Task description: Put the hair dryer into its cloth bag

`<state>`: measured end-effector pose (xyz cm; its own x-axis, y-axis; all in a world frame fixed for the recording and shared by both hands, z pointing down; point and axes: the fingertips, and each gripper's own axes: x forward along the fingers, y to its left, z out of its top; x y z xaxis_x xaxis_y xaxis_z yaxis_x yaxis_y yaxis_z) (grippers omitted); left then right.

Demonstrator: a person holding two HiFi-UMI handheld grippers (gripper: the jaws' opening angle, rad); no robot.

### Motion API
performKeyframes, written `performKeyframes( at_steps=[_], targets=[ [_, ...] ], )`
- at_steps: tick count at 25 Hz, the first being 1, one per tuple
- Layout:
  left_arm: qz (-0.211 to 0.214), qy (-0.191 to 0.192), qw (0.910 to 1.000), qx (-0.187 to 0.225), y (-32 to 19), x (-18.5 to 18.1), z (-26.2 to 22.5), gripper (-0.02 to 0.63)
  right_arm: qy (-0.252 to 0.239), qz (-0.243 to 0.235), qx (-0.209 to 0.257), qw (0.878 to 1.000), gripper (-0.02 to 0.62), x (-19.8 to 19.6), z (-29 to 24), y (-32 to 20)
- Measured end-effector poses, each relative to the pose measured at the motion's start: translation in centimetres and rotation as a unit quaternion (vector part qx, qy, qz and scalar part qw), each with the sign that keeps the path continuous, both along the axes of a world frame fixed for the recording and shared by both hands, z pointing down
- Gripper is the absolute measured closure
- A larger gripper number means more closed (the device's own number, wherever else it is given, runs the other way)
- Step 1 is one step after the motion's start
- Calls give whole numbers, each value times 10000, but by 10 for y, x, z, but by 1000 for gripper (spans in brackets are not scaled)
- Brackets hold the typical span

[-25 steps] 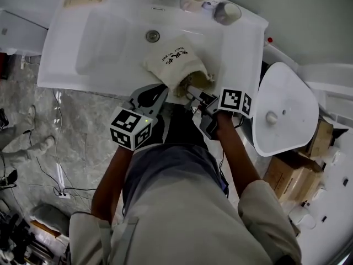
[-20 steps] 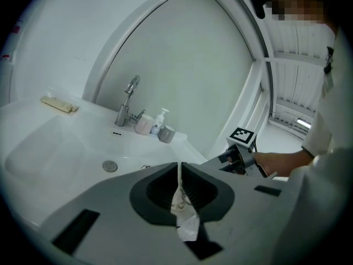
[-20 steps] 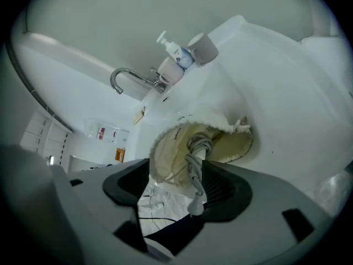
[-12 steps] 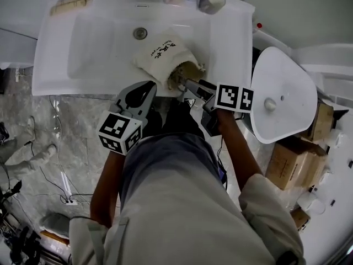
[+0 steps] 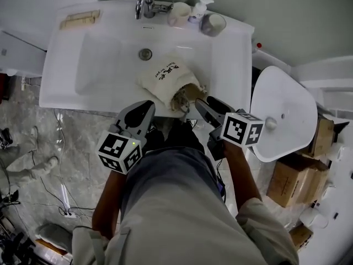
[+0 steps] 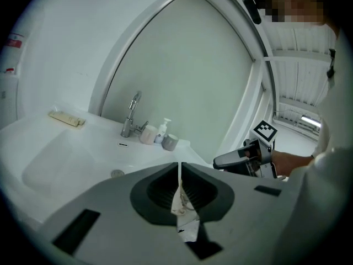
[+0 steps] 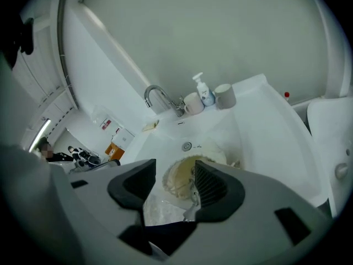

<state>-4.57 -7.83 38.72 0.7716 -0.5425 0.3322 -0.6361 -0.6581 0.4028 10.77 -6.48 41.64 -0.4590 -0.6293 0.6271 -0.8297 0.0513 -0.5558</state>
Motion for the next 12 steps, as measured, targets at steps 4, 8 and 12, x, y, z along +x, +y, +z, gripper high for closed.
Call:
performKeyframes(
  at_steps=[4, 8, 12],
  targets=[
    [-179, -93, 9998, -2, -6, -8, -7, 584, 206, -148, 297, 9992, 402, -6, -16, 0],
    [-262, -69, 9996, 92, -9, -11, -17, 592, 519, -180, 648, 9964, 476, -1, -34, 1],
    [-399, 34, 9990, 189, -12, -16, -28, 598, 752, -138, 1002, 9920, 534, 4, -54, -1]
  ],
)
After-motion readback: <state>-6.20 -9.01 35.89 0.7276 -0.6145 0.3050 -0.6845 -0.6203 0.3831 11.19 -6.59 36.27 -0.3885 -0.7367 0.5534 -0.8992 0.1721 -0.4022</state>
